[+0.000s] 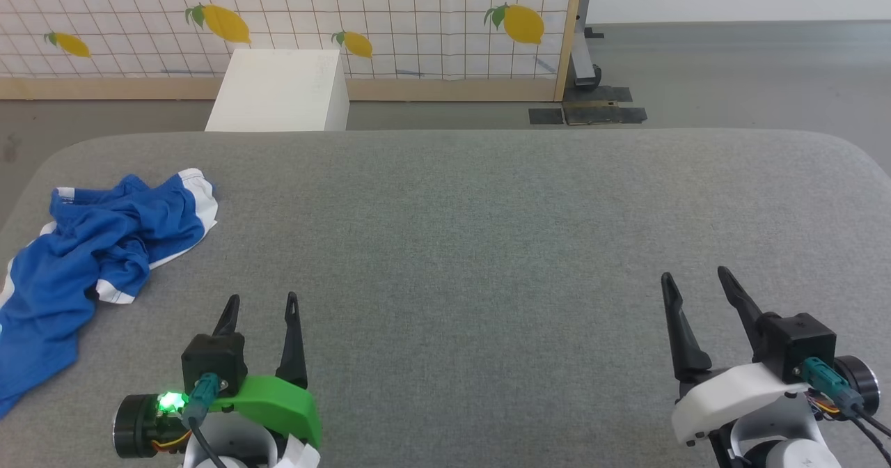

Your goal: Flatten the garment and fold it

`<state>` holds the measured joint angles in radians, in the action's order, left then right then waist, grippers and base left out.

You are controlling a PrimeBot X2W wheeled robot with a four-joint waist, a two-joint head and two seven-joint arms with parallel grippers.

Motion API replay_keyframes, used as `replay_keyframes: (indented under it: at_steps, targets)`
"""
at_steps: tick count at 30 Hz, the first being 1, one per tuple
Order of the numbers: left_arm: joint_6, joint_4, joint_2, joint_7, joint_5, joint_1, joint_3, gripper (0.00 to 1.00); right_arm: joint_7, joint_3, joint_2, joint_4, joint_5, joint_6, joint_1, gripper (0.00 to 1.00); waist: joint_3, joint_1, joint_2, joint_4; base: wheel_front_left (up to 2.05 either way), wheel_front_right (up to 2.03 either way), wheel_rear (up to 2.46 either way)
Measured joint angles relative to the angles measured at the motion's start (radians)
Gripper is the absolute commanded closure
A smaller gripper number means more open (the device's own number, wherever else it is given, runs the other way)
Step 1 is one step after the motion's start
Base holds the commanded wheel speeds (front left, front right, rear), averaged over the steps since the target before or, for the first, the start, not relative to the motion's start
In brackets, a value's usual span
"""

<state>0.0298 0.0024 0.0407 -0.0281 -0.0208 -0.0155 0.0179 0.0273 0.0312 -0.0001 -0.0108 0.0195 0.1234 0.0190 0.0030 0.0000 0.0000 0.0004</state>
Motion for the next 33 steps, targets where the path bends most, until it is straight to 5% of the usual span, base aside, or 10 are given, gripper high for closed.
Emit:
replay_keyframes:
  at_steps: [33]
  targets:
    - [0.034, -0.016, 0.000, -0.070, -0.044, 0.000, 0.021, 0.00, 0.068, 0.033, 0.000, -0.034, 0.060, 0.000, 0.003, 0.00, -0.001, 0.0000, 0.0000, 0.005, 0.00, 0.00, 0.00]
